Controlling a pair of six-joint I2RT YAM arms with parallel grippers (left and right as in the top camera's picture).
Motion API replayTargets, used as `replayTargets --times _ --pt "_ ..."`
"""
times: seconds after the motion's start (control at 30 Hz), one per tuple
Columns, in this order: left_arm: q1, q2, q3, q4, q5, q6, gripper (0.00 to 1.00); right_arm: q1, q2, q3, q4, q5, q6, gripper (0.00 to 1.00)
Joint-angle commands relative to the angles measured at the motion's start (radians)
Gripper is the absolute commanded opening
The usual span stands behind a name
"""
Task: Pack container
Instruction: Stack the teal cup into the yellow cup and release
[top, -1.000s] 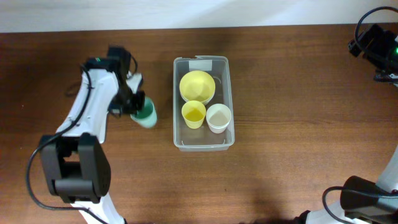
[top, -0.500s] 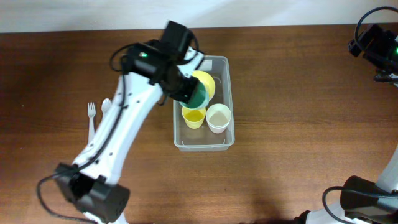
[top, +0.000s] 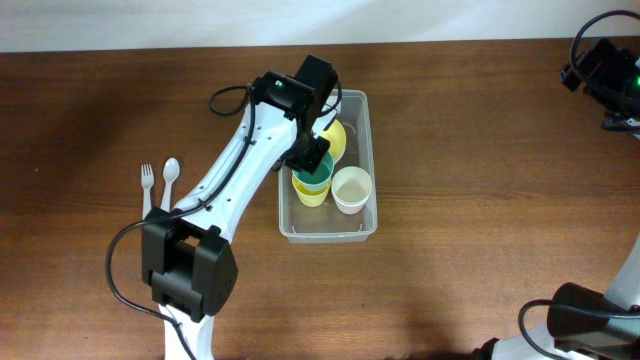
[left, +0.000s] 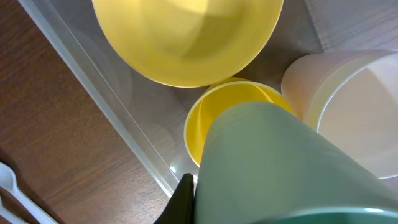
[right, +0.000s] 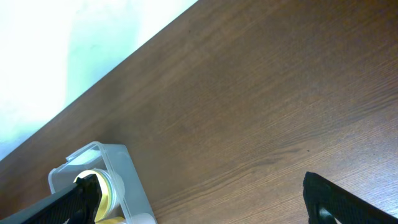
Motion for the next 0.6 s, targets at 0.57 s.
replayTargets --times 0.57 --pt "0.33 -0.196 0.253 -0.353 -0.099 -0.046 0.32 -0.003 0.003 0.0 0.003 0.005 0.008 0.99"
